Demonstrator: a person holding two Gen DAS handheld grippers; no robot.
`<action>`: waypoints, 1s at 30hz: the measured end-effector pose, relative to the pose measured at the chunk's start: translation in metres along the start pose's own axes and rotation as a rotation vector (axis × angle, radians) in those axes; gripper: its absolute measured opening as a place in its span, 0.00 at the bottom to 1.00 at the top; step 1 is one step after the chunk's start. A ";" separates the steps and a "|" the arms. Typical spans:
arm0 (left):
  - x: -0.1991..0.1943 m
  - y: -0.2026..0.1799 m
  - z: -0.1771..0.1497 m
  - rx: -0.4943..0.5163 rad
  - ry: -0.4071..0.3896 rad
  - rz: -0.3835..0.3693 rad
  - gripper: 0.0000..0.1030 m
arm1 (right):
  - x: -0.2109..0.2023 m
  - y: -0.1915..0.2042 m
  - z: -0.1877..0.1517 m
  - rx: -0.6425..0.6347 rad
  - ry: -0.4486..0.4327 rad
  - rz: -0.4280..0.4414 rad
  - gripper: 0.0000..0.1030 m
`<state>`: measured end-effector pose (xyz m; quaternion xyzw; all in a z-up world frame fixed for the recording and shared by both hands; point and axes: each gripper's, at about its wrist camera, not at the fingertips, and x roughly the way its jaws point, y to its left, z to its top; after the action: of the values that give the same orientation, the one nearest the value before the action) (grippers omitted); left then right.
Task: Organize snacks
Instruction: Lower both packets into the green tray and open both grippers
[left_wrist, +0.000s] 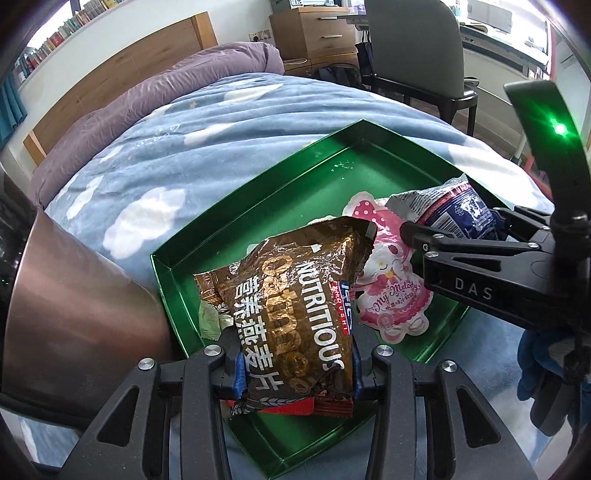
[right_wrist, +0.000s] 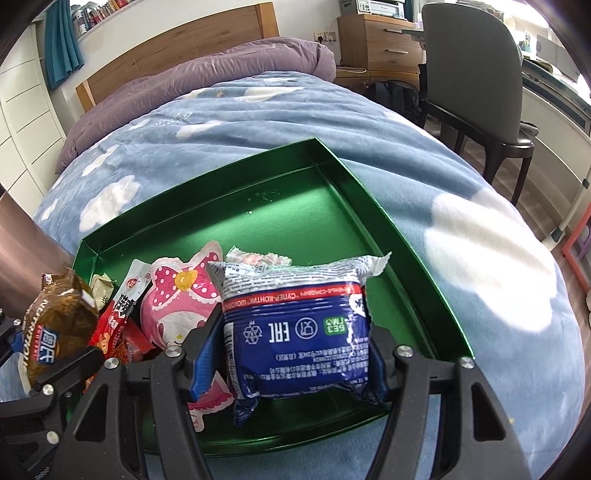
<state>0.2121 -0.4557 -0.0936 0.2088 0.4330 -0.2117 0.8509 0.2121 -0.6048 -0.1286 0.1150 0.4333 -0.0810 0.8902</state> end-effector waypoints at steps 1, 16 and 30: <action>0.001 -0.001 -0.001 0.001 0.000 0.002 0.35 | 0.000 0.000 0.000 0.001 -0.001 0.001 0.92; 0.012 0.000 -0.003 -0.015 0.007 -0.010 0.37 | 0.000 -0.001 0.000 0.001 0.000 0.001 0.93; 0.004 0.003 -0.005 -0.015 -0.020 -0.024 0.51 | -0.007 0.005 0.005 -0.006 -0.001 -0.001 1.00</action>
<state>0.2130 -0.4511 -0.0986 0.1951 0.4286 -0.2208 0.8541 0.2132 -0.6007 -0.1196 0.1120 0.4333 -0.0801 0.8907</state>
